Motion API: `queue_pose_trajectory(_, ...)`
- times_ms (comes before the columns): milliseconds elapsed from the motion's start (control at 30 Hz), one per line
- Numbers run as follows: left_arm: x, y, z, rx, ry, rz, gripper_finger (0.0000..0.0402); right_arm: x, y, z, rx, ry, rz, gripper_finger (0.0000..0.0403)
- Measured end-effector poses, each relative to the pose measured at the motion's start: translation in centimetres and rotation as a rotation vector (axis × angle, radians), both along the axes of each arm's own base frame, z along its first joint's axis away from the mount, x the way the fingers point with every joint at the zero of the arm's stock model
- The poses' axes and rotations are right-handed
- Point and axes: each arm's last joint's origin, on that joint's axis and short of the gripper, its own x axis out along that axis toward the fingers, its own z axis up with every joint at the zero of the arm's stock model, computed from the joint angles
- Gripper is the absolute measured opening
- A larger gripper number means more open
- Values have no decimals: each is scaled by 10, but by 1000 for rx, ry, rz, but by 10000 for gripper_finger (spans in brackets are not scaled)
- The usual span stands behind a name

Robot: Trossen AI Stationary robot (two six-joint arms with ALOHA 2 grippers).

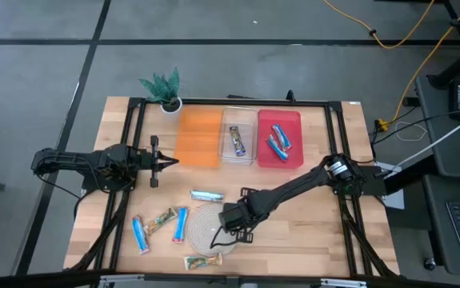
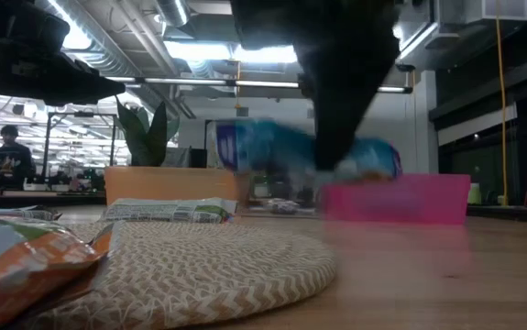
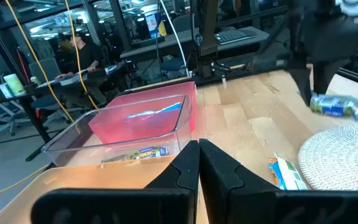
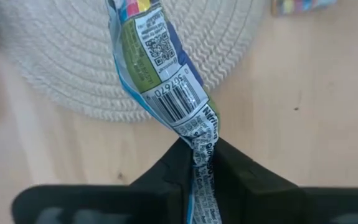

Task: Pick and place Granola Bars by type
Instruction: Put the blue granola bar into the transparent bin

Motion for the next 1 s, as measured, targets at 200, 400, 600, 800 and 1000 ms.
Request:
queue_pose_trajectory(200,0,0,0,0,0,0,4,-5,7,27,-95,-7,-2,54)
queue_pose_trajectory(400,0,0,0,0,0,0,4,-13,16,48,-123,13,20,54)
queue_pose_trajectory(600,0,0,0,0,-1,0,4,-17,23,69,-113,-8,37,53)
queue_pose_trajectory(800,0,0,0,0,0,0,4,-18,22,91,-100,-38,36,53)
queue_pose_trajectory(1000,0,0,0,0,0,0,4,-17,12,116,-100,-72,43,54)
